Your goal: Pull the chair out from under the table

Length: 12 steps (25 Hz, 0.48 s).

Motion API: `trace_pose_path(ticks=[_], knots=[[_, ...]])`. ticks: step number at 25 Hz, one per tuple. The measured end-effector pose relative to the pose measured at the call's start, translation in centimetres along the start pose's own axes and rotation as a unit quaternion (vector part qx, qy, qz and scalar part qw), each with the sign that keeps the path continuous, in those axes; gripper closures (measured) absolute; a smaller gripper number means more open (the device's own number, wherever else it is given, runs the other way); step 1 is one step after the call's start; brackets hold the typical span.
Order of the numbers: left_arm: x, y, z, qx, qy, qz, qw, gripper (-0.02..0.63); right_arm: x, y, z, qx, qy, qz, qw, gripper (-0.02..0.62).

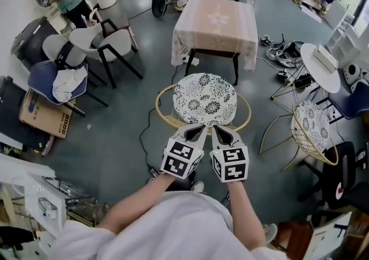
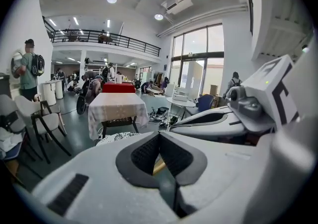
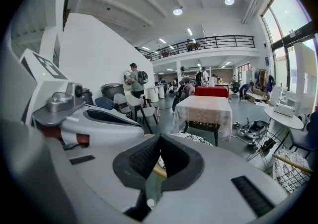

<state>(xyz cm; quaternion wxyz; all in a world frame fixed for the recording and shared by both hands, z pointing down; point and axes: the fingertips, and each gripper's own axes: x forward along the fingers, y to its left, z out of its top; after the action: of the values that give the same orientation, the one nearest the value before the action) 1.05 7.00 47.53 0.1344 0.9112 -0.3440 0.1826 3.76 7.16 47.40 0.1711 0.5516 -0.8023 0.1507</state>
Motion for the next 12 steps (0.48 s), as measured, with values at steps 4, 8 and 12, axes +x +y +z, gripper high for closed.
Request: trace_pose_path(ticks=[4, 8, 12], knots=[[-0.06, -0.15, 0.01, 0.007, 0.001, 0.005, 1.0, 0.601, -0.21, -0.04, -0.13, -0.001, 0.0, -0.002, 1.0, 0.594], [-0.06, -0.15, -0.12, 0.005, 0.004, 0.009, 0.9999, 0.601, -0.29, -0.13, -0.27, -0.002, 0.0, -0.001, 1.0, 0.594], [0.0, -0.29, 0.01, 0.01, 0.004, 0.01, 0.9999, 0.601, -0.28, -0.03, -0.21, -0.002, 0.0, 0.003, 1.0, 0.594]])
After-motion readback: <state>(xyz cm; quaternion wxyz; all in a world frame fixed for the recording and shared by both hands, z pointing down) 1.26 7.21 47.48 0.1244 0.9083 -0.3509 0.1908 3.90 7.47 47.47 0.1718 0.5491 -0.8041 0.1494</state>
